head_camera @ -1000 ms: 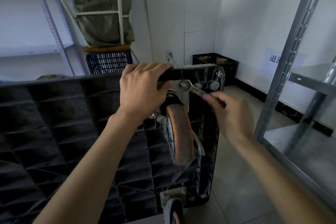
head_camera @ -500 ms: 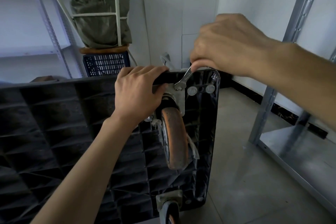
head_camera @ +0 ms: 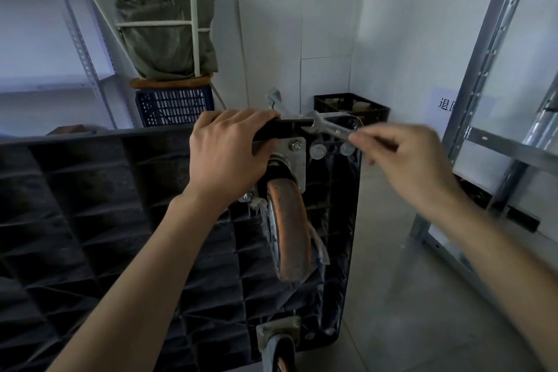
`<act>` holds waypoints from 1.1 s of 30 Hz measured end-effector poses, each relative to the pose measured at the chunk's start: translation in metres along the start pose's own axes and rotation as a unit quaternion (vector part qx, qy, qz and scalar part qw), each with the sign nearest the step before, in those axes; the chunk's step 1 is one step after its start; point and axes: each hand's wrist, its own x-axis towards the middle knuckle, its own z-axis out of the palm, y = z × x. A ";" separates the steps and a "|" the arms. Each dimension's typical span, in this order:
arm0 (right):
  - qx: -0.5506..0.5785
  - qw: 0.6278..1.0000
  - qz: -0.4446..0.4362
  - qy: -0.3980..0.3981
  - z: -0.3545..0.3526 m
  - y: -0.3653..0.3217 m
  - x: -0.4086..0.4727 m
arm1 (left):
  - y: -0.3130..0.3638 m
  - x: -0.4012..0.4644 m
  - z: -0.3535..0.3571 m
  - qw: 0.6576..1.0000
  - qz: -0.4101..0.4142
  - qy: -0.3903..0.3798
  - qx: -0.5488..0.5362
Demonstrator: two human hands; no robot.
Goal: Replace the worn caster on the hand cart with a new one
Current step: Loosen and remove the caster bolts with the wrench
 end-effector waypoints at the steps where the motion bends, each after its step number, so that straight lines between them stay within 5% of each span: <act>1: 0.024 0.999 0.020 0.012 0.011 0.004 -0.012 | 0.000 0.000 0.000 1.000 0.000 0.000 0.000; 15: 0.164 0.975 0.121 0.087 0.081 0.016 -0.057 | 0.000 0.001 0.002 1.000 -0.002 0.005 -0.003; 25: 0.152 0.974 0.132 0.103 0.089 0.016 -0.056 | -0.001 0.001 0.003 1.000 0.001 0.001 -0.002; 33: -0.111 0.994 0.014 0.020 0.026 0.011 -0.014 | -0.002 0.001 0.002 1.000 0.001 -0.001 -0.003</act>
